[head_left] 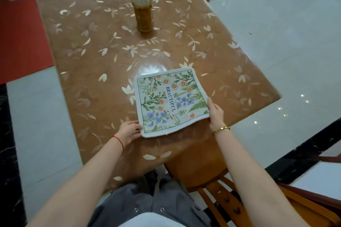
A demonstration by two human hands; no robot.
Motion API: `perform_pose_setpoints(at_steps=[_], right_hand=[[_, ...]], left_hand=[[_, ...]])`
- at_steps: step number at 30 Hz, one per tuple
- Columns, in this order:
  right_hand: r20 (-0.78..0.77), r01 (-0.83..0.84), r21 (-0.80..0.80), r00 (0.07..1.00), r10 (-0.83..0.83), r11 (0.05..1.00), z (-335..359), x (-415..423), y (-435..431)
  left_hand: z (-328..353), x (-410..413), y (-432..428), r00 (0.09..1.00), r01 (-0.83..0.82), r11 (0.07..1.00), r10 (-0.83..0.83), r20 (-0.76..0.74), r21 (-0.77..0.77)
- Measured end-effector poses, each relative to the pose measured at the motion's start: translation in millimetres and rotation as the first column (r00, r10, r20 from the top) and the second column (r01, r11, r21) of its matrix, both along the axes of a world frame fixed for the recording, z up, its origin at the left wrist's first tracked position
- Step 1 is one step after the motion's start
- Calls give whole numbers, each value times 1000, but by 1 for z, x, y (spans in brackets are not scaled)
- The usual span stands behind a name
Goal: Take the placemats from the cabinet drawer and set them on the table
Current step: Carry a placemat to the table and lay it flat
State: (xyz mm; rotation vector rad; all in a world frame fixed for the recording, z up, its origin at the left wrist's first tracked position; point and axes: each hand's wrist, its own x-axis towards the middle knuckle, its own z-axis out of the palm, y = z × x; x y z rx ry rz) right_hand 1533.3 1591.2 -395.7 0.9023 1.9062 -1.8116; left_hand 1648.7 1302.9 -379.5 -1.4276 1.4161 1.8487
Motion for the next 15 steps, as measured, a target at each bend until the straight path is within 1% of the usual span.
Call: perform_pose_setpoints(at_steps=[3, 5, 6, 8, 10, 12, 13, 15], right_hand=[[62, 139, -156, 990, -130, 978, 5, 16, -10], [81, 163, -250, 986, -148, 954, 6, 33, -17], [97, 148, -265, 987, -126, 953, 6, 42, -22], [159, 93, -224, 986, -58, 970, 5, 61, -31], [216, 35, -161, 976, 0, 986, -3, 76, -40], [206, -14, -116, 978, 38, 993, -10, 85, -44], [185, -53, -88, 980, 68, 995, -12, 87, -43], [135, -147, -10, 980, 147, 989, -11, 85, -35]], left_hand=[[-4, 8, 22, 996, -85, 993, 83, 22, 80], [-8, 13, 40, 989, -147, 980, 143, 37, 134], [-9, 15, 49, 985, -171, 971, 165, 45, 168], [-10, 17, 68, 981, -191, 952, 178, 75, 240], [-8, 18, 82, 987, -156, 941, 137, 83, 299], [-5, 17, 89, 995, -93, 957, 80, 55, 276], [-5, 15, 87, 996, -84, 966, 78, 34, 244], [-3, 10, 76, 987, -158, 972, 162, -9, 175]])
